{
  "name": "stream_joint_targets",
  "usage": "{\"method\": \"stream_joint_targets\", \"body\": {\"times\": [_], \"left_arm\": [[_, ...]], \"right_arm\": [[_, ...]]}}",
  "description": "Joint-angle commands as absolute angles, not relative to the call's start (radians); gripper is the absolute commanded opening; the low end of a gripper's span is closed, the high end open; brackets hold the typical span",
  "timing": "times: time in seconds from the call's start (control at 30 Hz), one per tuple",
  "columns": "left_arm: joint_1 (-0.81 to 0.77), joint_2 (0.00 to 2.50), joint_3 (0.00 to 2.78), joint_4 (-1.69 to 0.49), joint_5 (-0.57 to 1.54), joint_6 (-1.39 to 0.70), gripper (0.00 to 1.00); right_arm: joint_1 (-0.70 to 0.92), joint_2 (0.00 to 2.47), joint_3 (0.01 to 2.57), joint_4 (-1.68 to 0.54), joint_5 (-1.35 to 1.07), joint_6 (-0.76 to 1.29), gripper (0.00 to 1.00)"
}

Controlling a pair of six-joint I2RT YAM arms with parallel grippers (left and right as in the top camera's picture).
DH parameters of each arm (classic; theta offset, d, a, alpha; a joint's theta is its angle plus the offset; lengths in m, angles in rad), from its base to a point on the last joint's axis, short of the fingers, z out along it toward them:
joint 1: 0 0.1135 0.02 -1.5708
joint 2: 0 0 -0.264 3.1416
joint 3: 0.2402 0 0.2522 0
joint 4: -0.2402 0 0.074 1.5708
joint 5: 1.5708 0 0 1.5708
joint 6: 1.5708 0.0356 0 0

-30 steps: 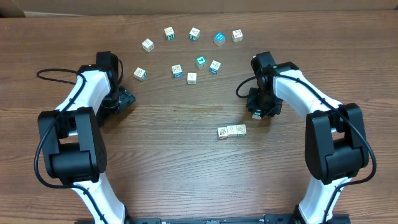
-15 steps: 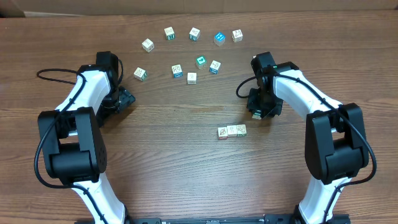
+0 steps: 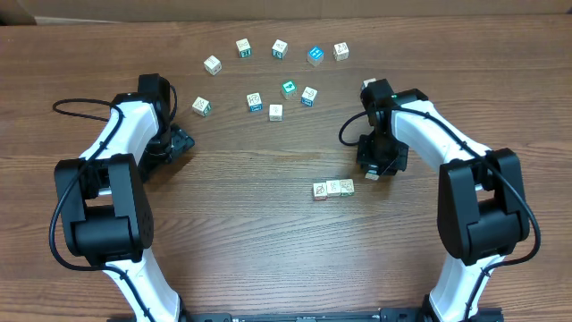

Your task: Form a horizontal line

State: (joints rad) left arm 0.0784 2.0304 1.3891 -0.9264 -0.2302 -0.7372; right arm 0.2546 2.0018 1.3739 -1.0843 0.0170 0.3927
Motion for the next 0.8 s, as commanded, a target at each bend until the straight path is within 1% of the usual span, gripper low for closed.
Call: {"method": "stream_joint_targets", "body": {"times": [0.0,0.2,0.5,0.57,0.77], "left_arm": [[0.078,2.028,1.383,-0.929,-0.270,-0.729,1.00],[0.078,2.028,1.383,-0.929,-0.270,-0.729,1.00],[0.078,2.028,1.383,-0.929,-0.270,-0.729,1.00],[0.078,2.028,1.383,-0.929,-0.270,-0.729,0.99],[0.078,2.028,1.383,-0.929,-0.269,-0.729,1.00]], "right_arm": [[0.281,1.965,1.401,-1.092,-0.003,0.387,0.30],[0.312,1.965,1.401,-1.108,-0.001,0.339,0.31],[0.300,1.966,1.400,-1.114,-0.003,0.314,0.32],[0.300,1.966,1.400,-1.127,-0.006,0.280,0.35],[0.298,1.966,1.400,-1.109,-0.002,0.291,0.38]]}}
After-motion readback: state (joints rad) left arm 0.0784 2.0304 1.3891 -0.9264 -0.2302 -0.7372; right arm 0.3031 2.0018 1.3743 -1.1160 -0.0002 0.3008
